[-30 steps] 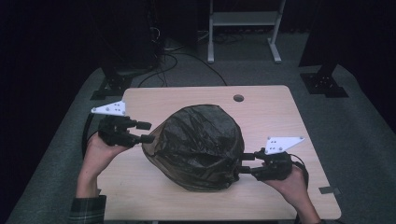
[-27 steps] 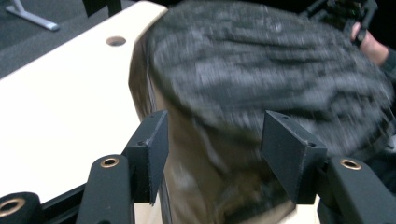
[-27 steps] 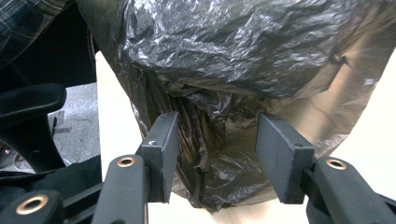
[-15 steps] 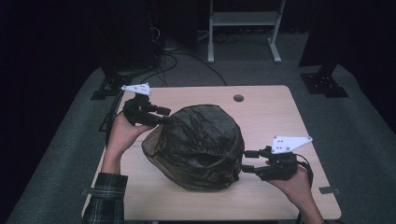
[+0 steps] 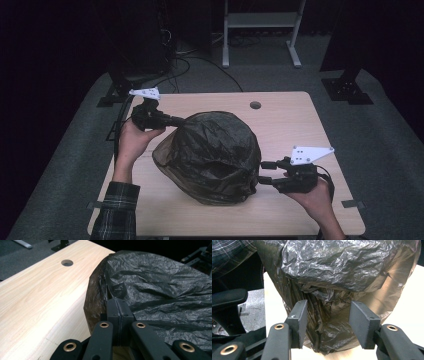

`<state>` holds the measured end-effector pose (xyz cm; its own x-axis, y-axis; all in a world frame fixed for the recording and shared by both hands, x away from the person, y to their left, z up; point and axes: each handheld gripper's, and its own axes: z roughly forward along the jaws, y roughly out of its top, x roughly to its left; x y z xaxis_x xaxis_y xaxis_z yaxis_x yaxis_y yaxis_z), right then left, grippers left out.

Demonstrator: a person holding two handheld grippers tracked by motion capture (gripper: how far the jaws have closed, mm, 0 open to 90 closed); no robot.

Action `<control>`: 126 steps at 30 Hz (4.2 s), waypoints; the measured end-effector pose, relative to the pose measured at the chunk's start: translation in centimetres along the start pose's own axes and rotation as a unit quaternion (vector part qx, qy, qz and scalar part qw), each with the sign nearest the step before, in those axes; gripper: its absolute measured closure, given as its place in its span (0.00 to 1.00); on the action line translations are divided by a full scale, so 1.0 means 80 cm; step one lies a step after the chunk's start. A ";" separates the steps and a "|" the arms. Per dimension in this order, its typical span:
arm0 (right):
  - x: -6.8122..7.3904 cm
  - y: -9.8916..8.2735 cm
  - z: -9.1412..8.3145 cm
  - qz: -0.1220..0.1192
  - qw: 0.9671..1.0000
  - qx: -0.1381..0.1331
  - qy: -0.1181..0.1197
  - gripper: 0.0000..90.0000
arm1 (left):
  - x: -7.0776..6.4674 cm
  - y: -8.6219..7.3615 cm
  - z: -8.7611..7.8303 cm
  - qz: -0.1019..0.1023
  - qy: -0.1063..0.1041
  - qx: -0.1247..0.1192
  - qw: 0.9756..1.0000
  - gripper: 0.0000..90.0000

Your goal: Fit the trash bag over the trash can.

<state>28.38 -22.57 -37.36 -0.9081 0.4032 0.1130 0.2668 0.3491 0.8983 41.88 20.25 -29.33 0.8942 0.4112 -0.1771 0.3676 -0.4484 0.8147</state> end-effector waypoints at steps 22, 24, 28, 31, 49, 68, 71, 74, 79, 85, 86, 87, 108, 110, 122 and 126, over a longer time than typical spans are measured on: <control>0.002 0.007 0.025 0.022 1.000 -0.009 0.001 0.65 | 0.036 -0.028 0.001 -0.046 0.060 -0.025 0.997 1.00; 0.002 0.006 0.027 0.018 1.000 -0.004 0.005 0.82 | 0.039 -0.034 0.001 -0.050 0.065 -0.023 0.996 1.00; 0.003 0.006 0.027 0.012 1.000 -0.003 0.000 0.96 | 0.045 -0.048 0.001 -0.062 0.074 -0.016 0.995 1.00; 0.002 0.005 0.021 0.011 1.000 -0.010 -0.012 0.99 | 0.052 -0.063 0.002 -0.077 0.080 -0.005 0.994 1.00; -0.027 0.017 -0.015 0.027 0.995 -0.064 -0.074 0.74 | 0.062 -0.108 0.012 -0.098 0.061 -0.016 0.993 1.00; -0.058 0.138 -0.054 0.012 0.985 -0.117 -0.129 0.55 | 0.061 -0.107 0.000 -0.090 0.064 -0.030 0.993 1.00; -0.075 0.148 -0.020 0.020 0.990 -0.079 -0.116 0.55 | 0.061 -0.106 0.000 -0.088 0.063 -0.031 0.994 1.00; -0.093 0.155 0.016 0.033 0.994 -0.039 -0.096 0.55 | 0.061 -0.106 0.000 -0.089 0.061 -0.034 0.994 1.00; -0.115 0.152 0.056 0.060 0.994 0.018 -0.088 0.58 | 0.062 -0.107 0.002 -0.088 0.058 -0.034 0.994 1.00; -0.126 0.136 0.065 0.080 0.993 0.030 -0.076 0.98 | 0.063 -0.105 0.005 -0.087 0.056 -0.034 0.994 1.00; -0.127 0.134 0.065 0.080 0.994 0.031 -0.073 1.00 | 0.063 -0.104 0.007 -0.086 0.058 -0.033 0.994 1.00; -0.127 0.131 0.065 0.078 0.993 0.031 -0.080 1.00 | 0.063 -0.102 0.008 -0.085 0.057 -0.032 0.994 1.00; -0.157 0.038 0.090 0.125 0.981 0.070 -0.133 0.87 | 0.061 -0.096 0.032 -0.078 0.051 -0.010 0.996 1.00; -0.155 0.045 0.078 0.124 0.982 0.039 -0.136 0.78 | 0.060 -0.093 0.025 -0.079 0.049 -0.022 0.995 0.90; -0.120 0.097 0.028 0.073 0.986 -0.035 -0.149 0.23 | 0.028 -0.084 -0.021 -0.063 0.083 -0.029 0.994 0.19; -0.100 0.115 0.019 0.051 0.990 -0.038 -0.122 0.14 | 0.009 -0.090 -0.036 -0.052 0.096 -0.024 0.994 0.00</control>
<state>38.61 -21.29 -30.64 -0.7699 0.6290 0.1078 0.3197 0.2339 0.9182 39.14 26.05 -33.77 0.7849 0.5994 -0.1573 0.4389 -0.3585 0.8239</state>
